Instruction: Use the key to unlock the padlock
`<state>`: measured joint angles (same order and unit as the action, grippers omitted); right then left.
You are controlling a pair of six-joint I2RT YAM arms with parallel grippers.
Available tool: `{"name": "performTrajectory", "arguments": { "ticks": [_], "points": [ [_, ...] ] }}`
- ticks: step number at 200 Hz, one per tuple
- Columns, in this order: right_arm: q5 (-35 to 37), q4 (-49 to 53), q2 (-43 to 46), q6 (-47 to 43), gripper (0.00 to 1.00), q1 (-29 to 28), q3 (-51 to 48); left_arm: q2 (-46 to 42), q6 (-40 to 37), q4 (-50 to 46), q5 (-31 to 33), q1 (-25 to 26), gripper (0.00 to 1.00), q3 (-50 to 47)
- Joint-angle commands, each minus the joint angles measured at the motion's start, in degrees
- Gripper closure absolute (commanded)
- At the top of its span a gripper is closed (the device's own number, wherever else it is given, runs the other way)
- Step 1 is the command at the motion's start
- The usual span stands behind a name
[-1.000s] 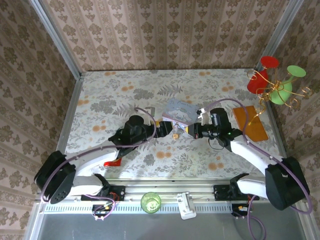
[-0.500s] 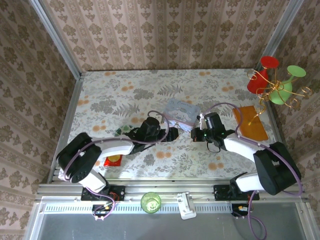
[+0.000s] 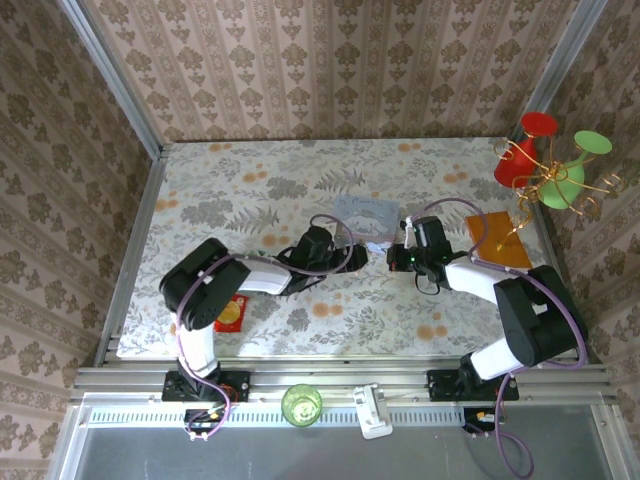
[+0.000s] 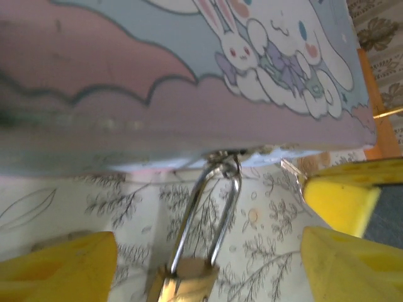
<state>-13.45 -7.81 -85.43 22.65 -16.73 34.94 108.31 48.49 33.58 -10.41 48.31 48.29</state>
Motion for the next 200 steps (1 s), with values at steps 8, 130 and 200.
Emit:
{"name": "performTrajectory", "arguments": {
  "ticks": [8, 130, 200],
  "points": [
    [-0.1, -1.8, -0.8, -1.4, 1.0, 0.3, 1.5, 4.6, 3.5, 5.3, -4.4, -0.5, 0.32, 2.3],
    [-4.8, -4.8, -4.0, 1.2, 1.0, 1.4, 1.9, 8.3, 8.0, 9.7, -4.5, 2.5, 0.45, 0.1],
    [-5.4, -3.0, -1.2, 4.0, 1.0, 0.8, -2.1, 10.0, 8.3, 1.6, 2.2, 4.8, 0.49, 4.5]
  ]
}}
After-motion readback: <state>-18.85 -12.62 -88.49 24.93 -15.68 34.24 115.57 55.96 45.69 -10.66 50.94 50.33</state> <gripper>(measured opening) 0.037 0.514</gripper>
